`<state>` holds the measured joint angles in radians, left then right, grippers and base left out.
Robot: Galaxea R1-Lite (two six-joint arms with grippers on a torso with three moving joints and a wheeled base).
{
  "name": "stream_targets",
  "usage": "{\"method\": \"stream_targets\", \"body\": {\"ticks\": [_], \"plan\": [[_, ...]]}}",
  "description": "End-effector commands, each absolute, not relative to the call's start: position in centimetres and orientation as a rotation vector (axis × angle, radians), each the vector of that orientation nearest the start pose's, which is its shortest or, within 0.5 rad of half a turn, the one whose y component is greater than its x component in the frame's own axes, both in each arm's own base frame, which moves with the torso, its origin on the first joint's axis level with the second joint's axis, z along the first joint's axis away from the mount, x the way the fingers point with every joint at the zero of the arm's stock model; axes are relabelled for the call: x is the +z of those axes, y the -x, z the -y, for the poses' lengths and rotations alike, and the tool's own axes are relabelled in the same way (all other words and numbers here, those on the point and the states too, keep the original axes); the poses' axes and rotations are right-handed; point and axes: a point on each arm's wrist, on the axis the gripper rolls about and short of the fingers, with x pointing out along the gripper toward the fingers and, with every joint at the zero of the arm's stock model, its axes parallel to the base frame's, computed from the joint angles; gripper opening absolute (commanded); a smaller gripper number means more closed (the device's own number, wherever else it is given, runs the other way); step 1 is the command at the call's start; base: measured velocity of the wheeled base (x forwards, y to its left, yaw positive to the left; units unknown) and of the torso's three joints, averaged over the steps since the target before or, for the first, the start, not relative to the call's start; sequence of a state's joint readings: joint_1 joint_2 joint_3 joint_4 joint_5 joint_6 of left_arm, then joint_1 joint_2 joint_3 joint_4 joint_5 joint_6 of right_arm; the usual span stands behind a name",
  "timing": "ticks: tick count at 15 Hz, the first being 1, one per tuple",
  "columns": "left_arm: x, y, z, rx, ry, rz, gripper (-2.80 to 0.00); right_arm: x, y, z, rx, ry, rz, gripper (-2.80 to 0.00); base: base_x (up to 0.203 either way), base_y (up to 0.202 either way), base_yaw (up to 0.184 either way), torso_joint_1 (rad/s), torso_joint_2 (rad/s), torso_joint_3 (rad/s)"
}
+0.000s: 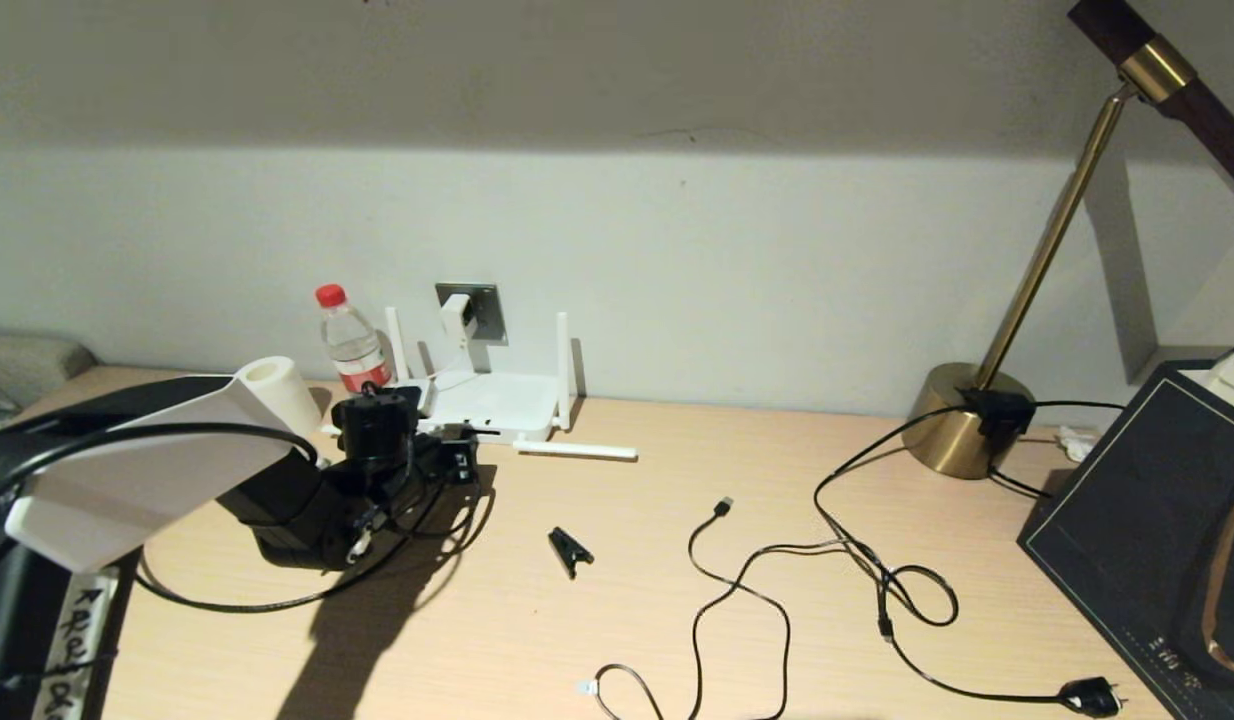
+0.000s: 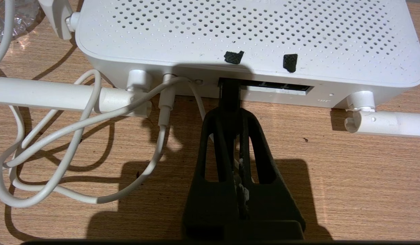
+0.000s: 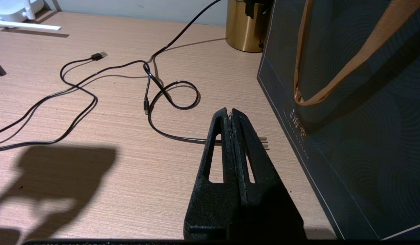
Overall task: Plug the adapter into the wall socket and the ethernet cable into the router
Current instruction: Plug cable into router interface
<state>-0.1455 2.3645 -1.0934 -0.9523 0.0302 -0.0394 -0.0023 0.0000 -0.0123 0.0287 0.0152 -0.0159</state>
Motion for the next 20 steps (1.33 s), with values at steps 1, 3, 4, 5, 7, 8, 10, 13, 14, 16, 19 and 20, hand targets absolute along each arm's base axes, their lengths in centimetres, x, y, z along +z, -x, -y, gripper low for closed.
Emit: {"method": "stream_targets", "body": {"ticks": [1, 3, 4, 5, 7, 8, 10, 13, 14, 16, 19, 20], "plan": [[3.31, -43.07, 6.25, -0.108, 0.012, -0.317, -2.80, 7.59, 2.38, -0.04, 0.012, 0.015, -0.017, -2.80, 0.000, 0.000, 0.000, 0.000, 0.00, 0.000], [3.23, -43.08, 6.25, -0.108, 0.011, -0.322, -2.80, 7.59, 2.38, -0.04, 0.012, 0.017, -0.017, -2.80, 0.000, 0.000, 0.000, 0.000, 0.00, 0.000], [3.28, -43.13, 6.26, -0.108, 0.011, -0.320, -2.80, 7.59, 2.38, -0.04, 0.012, 0.017, -0.017, -2.80, 0.000, 0.000, 0.000, 0.000, 0.00, 0.000], [3.26, -43.22, 6.27, -0.108, 0.012, -0.319, -2.80, 7.59, 2.37, -0.04, 0.013, 0.016, -0.017, -2.80, 0.000, 0.000, 0.000, 0.000, 0.00, 0.000], [3.37, -43.40, 6.30, -0.108, 0.012, -0.315, -2.80, 7.59, 2.38, -0.04, 0.014, 0.017, -0.017, -2.80, 0.000, 0.000, 0.000, 0.000, 0.00, 0.000], [3.35, -43.46, 6.31, -0.108, 0.012, -0.317, -2.80, 7.59, 2.36, -0.04, 0.012, 0.017, -0.018, -2.80, 0.000, 0.000, 0.000, 0.000, 0.00, 0.000], [3.39, -43.71, 6.35, -0.108, 0.012, -0.311, -2.80, 7.59, 2.38, -0.04, 0.014, 0.016, -0.017, -2.80, 0.000, 0.000, 0.000, 0.000, 0.00, 0.000], [3.39, -43.79, 6.36, -0.108, 0.012, -0.309, -2.80, 7.59, 2.37, -0.04, 0.014, 0.017, -0.017, -2.80, 0.000, 0.000, 0.000, 0.000, 0.00, 0.000], [3.35, -43.81, 6.36, -0.108, 0.012, -0.309, -2.80, 7.59, 2.37, -0.04, 0.012, 0.016, -0.017, -2.80, 0.000, 0.000, 0.000, 0.000, 0.00, 0.000], [3.38, -43.89, 6.37, -0.108, 0.013, -0.307, -2.80, 7.59, 2.38, -0.04, 0.014, 0.015, -0.017, -2.80, 0.000, 0.000, 0.000, 0.000, 0.00, 0.000], [3.44, -43.94, 6.38, -0.108, 0.013, -0.305, -2.80, 7.59, 2.38, -0.04, 0.014, 0.016, -0.017, -2.80, 0.000, 0.000, 0.000, 0.000, 0.00, 0.000], [3.50, -43.94, 6.38, -0.108, 0.013, -0.303, -2.80, 7.59, 2.38, -0.04, 0.012, 0.015, -0.017, -2.80, 0.000, 0.000, 0.000, 0.000, 0.00, 0.000]]}}
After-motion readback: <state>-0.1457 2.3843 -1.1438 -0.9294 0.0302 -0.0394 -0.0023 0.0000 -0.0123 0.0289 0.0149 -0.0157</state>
